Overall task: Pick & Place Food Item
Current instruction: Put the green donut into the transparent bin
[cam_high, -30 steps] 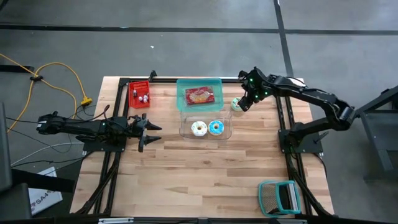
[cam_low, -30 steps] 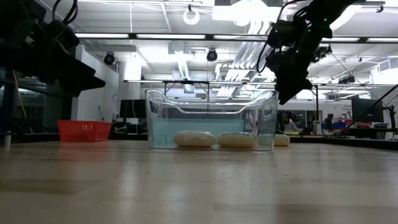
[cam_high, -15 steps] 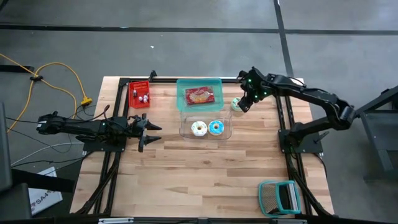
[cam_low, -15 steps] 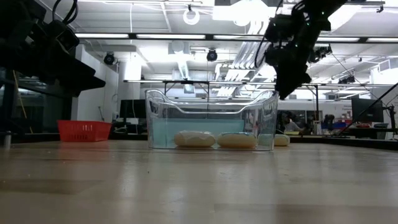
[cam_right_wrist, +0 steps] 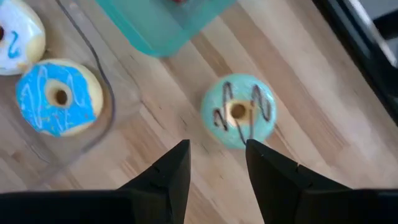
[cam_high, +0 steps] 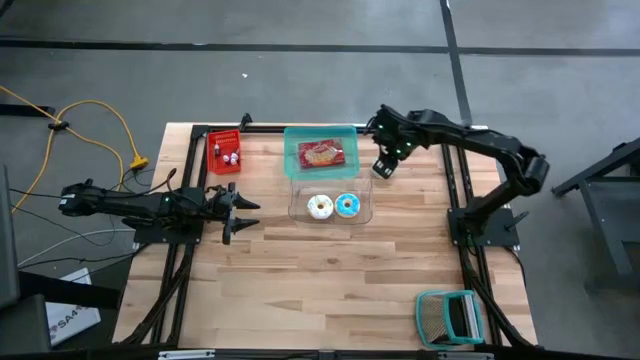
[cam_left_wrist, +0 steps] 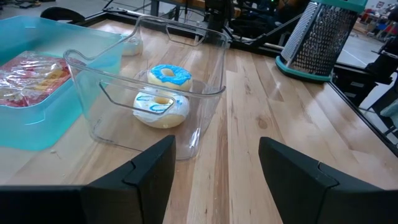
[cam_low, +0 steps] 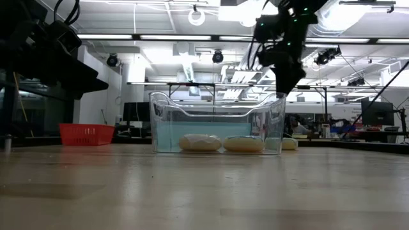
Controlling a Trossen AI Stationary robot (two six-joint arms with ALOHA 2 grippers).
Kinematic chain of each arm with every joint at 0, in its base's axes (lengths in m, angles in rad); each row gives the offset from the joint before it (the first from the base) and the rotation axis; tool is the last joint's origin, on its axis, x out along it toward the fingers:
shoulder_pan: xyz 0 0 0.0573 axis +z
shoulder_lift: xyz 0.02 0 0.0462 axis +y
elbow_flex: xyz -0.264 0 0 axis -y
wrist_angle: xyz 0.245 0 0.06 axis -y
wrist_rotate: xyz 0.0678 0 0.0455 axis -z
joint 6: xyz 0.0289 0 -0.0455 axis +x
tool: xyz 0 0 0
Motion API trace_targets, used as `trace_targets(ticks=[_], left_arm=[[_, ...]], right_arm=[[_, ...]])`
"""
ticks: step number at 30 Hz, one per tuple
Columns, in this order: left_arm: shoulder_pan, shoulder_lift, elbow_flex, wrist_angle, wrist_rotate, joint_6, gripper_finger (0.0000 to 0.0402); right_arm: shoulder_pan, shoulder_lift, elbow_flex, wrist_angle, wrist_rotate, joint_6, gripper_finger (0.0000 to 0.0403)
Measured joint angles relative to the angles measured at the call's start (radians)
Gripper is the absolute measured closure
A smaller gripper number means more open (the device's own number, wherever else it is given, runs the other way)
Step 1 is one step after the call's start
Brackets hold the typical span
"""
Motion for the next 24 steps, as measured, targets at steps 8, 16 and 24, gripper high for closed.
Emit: trace_targets(ticks=[8,16,24], left_arm=[[0.000,0.000,0.000,0.000,-0.001,0.000,0.0176],[0.000,0.000,0.000,0.000,-0.002,0.000,0.0176],[0.000,0.000,0.000,0.004,-0.002,0.000,0.0176]], right_arm=[[-0.010,0.127,0.074,-0.008,-0.028,-0.008,0.0258],[-0.023,0.179,0.084,-0.008,-0.033,-0.007,0.0258],[-0.023,0.233,0.084,-0.006,-0.033,0.027,0.0258]])
